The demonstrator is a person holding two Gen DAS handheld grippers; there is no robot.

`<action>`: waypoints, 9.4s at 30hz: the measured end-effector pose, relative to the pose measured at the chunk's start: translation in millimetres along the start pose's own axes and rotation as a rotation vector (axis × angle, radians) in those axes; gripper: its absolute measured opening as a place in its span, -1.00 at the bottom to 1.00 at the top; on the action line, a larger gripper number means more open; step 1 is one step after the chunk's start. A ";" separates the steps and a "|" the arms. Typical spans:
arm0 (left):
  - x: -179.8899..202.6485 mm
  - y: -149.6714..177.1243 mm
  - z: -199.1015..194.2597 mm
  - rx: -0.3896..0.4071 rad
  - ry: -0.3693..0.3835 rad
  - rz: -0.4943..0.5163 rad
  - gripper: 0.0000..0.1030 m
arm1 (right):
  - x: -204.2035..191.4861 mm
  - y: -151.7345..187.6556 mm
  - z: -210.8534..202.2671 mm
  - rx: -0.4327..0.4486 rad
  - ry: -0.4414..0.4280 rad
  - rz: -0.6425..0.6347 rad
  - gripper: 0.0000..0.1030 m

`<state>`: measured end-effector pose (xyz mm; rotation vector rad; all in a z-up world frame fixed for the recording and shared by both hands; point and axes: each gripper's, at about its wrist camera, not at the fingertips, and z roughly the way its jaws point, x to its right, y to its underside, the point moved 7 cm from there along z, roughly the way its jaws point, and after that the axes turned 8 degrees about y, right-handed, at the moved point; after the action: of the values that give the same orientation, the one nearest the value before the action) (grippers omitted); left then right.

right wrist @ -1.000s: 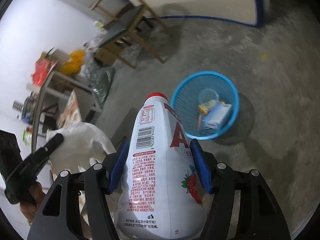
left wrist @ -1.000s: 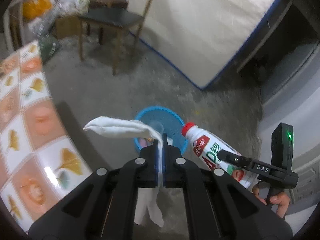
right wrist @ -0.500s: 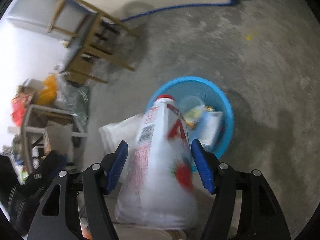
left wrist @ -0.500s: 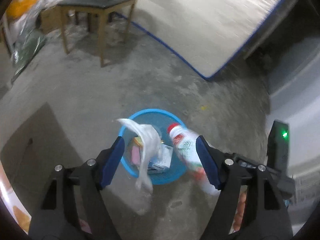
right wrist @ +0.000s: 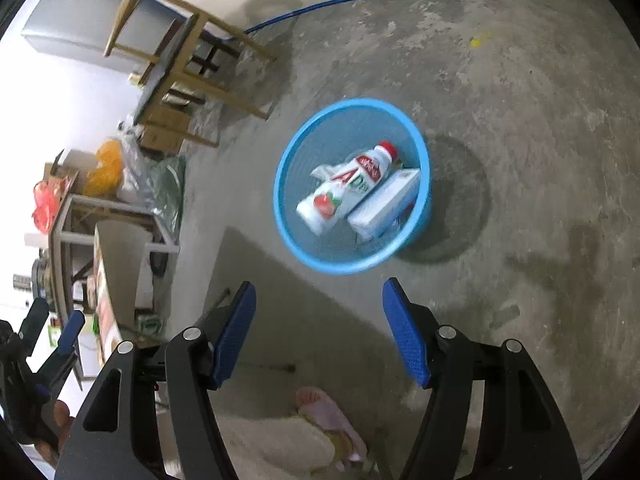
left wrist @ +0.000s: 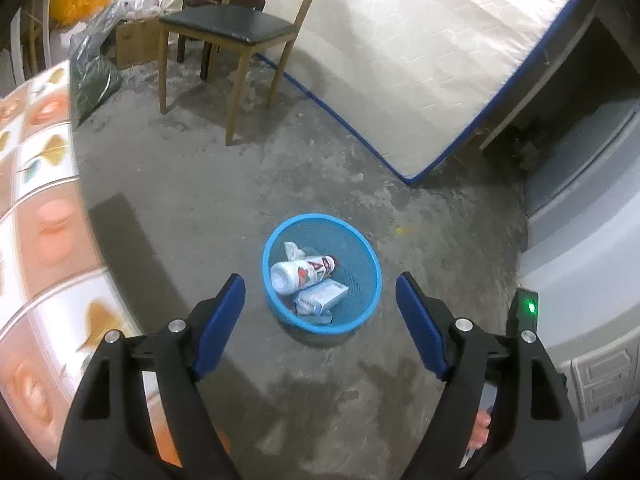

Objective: Collect trash

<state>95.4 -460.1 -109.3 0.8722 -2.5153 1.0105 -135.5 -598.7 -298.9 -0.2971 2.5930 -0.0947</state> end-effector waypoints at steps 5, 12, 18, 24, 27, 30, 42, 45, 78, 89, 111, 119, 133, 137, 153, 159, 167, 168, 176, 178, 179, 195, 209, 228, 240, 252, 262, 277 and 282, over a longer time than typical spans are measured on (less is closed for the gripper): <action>-15.7 40.5 -75.3 0.060 -0.063 0.019 0.49 | -35.2 34.0 -22.1 -0.030 -0.079 -0.120 0.25; -46.6 82.9 -222.4 0.247 -0.284 0.099 0.61 | -163.8 95.4 -41.9 -0.149 -0.310 -0.430 0.25; -93.9 157.8 -340.1 0.358 -0.504 -0.035 0.61 | -277.1 186.8 -30.2 -0.338 -0.474 -0.659 0.25; -146.6 252.3 -389.4 0.372 -0.594 -0.322 0.61 | -345.0 281.8 -5.3 -0.597 -0.556 -0.773 0.25; -168.0 287.0 -391.0 0.399 -0.580 -0.453 0.60 | -367.0 315.3 3.5 -0.671 -0.550 -0.816 0.25; -187.4 306.5 -386.3 0.419 -0.530 -0.533 0.60 | -378.9 333.8 12.0 -0.711 -0.533 -0.834 0.32; -230.1 326.9 -354.9 0.491 -0.251 -0.656 0.28 | -418.5 375.4 43.7 -0.786 -0.459 -0.855 0.32; -230.6 326.2 -349.4 0.499 -0.207 -0.654 0.14 | -421.2 382.7 47.2 -0.803 -0.446 -0.862 0.33; -244.8 325.9 -344.7 0.552 -0.098 -0.679 -0.98 | -420.8 372.5 36.7 -0.797 -0.500 -0.812 -0.13; -230.9 321.4 -367.0 0.623 -0.109 -0.615 -1.00 | -417.2 344.4 19.3 -0.772 -0.580 -0.735 -0.32; -198.4 279.2 -391.1 0.656 -0.155 -0.431 -1.00 | -410.6 278.3 -38.0 -0.629 -0.767 -0.678 -0.76; -177.9 242.5 -392.1 0.643 -0.139 -0.329 -1.00 | -386.4 235.4 -67.0 -0.531 -0.815 -0.640 -0.77; -102.4 137.9 -312.1 0.472 0.006 -0.015 -1.00 | -246.1 77.0 -149.0 -0.096 -0.671 -0.449 -0.77; -67.7 108.9 -257.1 0.352 0.050 0.075 -1.00 | -184.4 37.5 -160.4 0.021 -0.572 -0.356 -0.77; 17.7 49.7 -90.3 0.093 0.168 0.209 -1.00 | -45.9 -53.7 -56.8 0.055 -0.435 0.019 -0.76; 27.3 14.2 -29.8 0.066 0.187 0.184 -1.00 | -40.7 -79.7 -10.4 0.043 -0.410 0.069 -0.76; 25.2 -18.9 69.8 -0.006 0.270 0.030 -1.00 | -25.2 -110.7 21.7 0.051 -0.446 0.118 -0.48; 22.1 -16.3 85.0 -0.029 0.261 -0.009 -0.92 | -18.6 -114.5 30.5 0.047 -0.442 0.119 0.11; -27.6 32.5 159.7 -0.211 0.079 -0.183 -0.28 | 113.4 -79.8 125.5 -0.076 -0.266 0.406 0.35; -22.3 33.2 150.4 -0.202 0.072 -0.157 -0.28 | 126.3 -69.5 117.3 -0.055 -0.294 0.438 0.35; -20.5 33.2 141.2 -0.189 0.067 -0.139 -0.27 | 130.7 -65.1 112.6 -0.044 -0.304 0.438 0.35; 38.8 22.4 -92.3 0.156 -0.069 0.140 0.79 | -35.5 32.0 -117.9 0.287 -0.271 -0.258 0.68; -41.9 117.2 -251.8 0.389 -0.632 -0.084 0.83 | -208.6 175.5 -236.9 0.704 -0.101 -0.836 0.87; -123.7 198.0 -260.2 0.216 -0.755 -0.328 0.83 | -212.4 238.0 -134.3 0.437 0.314 -0.956 0.87; -120.9 201.1 -275.7 0.251 -0.779 -0.329 0.83 | -214.0 232.6 -135.1 0.468 0.311 -0.936 0.87; -113.0 201.6 -275.6 0.250 -0.778 -0.309 0.83 | -210.6 233.6 -143.6 0.487 0.305 -0.918 0.87; -112.5 203.0 -276.9 0.250 -0.765 -0.330 0.83 | -210.7 234.1 -145.5 0.495 0.306 -0.921 0.87; -112.7 203.4 -278.5 0.253 -0.768 -0.332 0.83 | -211.3 234.6 -146.5 0.497 0.307 -0.921 0.87; -113.6 203.5 -280.0 0.253 -0.769 -0.333 0.83 | -211.6 234.1 -146.9 0.498 0.307 -0.922 0.87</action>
<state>66.6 -99.0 -70.4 1.9982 -2.6713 1.0226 -77.8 -321.1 -97.1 -1.3248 2.3748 -1.1489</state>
